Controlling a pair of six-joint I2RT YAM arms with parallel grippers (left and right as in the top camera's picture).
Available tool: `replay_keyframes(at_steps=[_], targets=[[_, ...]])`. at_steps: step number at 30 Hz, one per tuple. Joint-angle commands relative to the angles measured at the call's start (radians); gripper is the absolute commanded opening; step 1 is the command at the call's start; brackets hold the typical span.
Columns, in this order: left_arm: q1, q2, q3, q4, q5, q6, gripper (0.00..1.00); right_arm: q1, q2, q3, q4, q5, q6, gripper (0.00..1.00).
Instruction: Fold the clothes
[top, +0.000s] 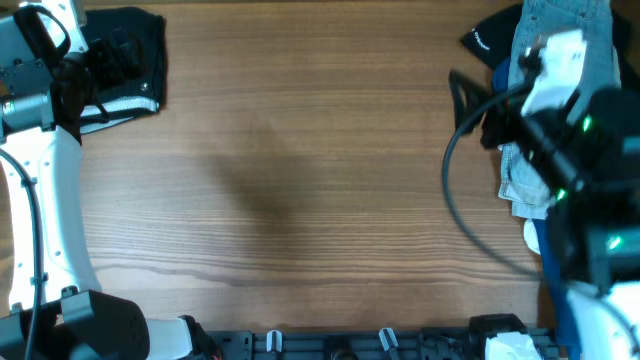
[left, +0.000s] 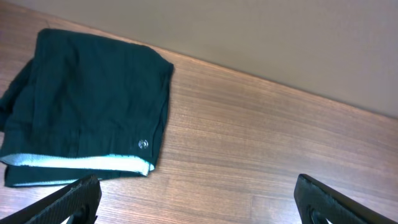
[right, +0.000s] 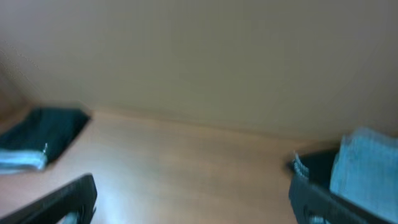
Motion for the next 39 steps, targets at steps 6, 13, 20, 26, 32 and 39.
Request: replay_keyframes(at_steps=[6, 13, 20, 26, 32, 39], targets=[[-0.002, -0.013, -0.009, 0.003, 0.005, -0.012, 1.00, 0.006, -0.605, -0.852, 0.385, 0.017, -0.033, 1.00], [-0.002, -0.013, -0.009, 0.003, 0.005, -0.012, 1.00, 0.006, -0.915, -1.098, 0.405, 0.014, -0.032, 1.00], [-0.002, -0.013, -0.009, 0.003, 0.005, -0.012, 1.00, 0.006, -0.955, -1.131, 0.432, 0.014, -0.032, 1.00], [-0.002, -0.013, -0.009, 0.003, 0.005, -0.012, 1.00, 0.006, -0.954, -1.131, 0.431, 0.014, -0.032, 1.00], [-0.002, -0.013, -0.009, 0.003, 0.005, -0.012, 1.00, 0.006, -0.954, -1.131, 0.431, 0.014, -0.033, 1.00], [-0.002, -0.013, -0.009, 0.002, 0.002, -0.011, 1.00, 0.006, -0.954, -1.131, 0.431, 0.014, -0.032, 1.00]])
